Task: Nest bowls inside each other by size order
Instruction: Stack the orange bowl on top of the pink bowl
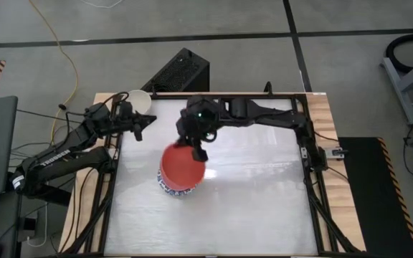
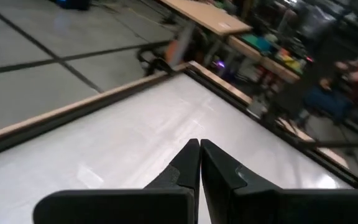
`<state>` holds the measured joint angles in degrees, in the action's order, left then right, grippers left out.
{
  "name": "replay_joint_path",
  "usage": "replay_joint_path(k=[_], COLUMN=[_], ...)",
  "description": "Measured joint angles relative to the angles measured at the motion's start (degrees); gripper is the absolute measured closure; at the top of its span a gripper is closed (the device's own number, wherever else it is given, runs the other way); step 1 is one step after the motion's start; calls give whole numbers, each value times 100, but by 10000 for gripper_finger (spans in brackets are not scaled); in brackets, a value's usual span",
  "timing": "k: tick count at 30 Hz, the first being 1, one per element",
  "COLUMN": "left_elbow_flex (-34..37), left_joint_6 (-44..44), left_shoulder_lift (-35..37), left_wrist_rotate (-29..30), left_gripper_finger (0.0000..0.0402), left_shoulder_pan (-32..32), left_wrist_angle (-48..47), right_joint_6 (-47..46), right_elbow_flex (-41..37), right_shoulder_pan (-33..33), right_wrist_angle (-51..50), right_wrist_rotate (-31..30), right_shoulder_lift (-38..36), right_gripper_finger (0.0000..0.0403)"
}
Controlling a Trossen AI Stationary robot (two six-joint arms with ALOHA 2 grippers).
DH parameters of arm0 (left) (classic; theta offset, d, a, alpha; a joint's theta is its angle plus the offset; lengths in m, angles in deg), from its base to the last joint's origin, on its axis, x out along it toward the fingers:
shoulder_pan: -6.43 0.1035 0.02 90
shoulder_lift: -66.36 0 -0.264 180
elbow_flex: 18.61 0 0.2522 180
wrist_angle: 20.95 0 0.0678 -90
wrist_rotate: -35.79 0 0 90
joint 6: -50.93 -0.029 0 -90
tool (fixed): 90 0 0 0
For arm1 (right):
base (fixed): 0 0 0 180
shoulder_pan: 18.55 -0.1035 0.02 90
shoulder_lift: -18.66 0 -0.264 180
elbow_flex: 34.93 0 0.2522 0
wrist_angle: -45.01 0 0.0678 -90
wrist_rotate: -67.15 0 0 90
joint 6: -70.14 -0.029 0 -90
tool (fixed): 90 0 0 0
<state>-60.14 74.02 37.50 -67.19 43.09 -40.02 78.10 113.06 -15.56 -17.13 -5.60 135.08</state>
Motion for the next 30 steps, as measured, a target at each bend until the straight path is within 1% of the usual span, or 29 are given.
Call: replay_joint_path(k=[2,5,7,8,9,11,13,14,15,16,17,20,22,24,26,28,30], left_elbow_flex=[0,0,0,0,0,-2,-2,-2,-2,-2,-2,-2,-2,-2,-2,-2,-2], left_joint_6=[81,376,411,369,301,165,67,52,56,99,160,334,324,240,138,96,188], left_shoulder_lift=[0,2,4,4,3,2,0,2,2,2,0,2,2,2,2,2,2], left_wrist_rotate=[-140,-139,-138,-122,-64,140,337,389,447,484,513,600,592,540,530,529,524], left_gripper_finger=[400,400,400,400,400,400,400,400,400,400,400,400,400,400,400,400,400], left_shoulder_pan=[-2,0,0,0,-1,-1,0,0,0,0,0,0,0,0,-1,-2,0], left_wrist_angle=[7,69,152,194,242,252,239,240,246,258,290,479,570,594,588,591,591], right_joint_6=[-133,-644,-1028,-1177,-1300,-1477,-1527,-1440,-1326,-1147,-940,-228,176,457,540,527,378], right_elbow_flex=[0,0,0,0,0,0,0,-2,-2,1,26,49,41,37,37,37,37], right_shoulder_pan=[-91,-177,-188,-188,-182,-132,-45,18,77,138,202,298,319,315,273,182,84], right_wrist_angle=[-358,-1150,-1833,-2164,-2500,-3003,-3192,-3150,-2995,-2765,-2547,-1621,-870,-315,1,-57,-353], right_wrist_rotate=[139,158,-149,-503,-1037,-2305,-3589,-4019,-4300,-4461,-4497,-4233,-3731,-3053,-2203,-1394,-775], right_shoulder_lift=[0,0,0,2,2,2,9,9,9,9,9,9,9,9,9,7,7], right_gripper_finger=[394,394,394,394,394,394,394,394,394,394,395,395,395,395,395,395,395])
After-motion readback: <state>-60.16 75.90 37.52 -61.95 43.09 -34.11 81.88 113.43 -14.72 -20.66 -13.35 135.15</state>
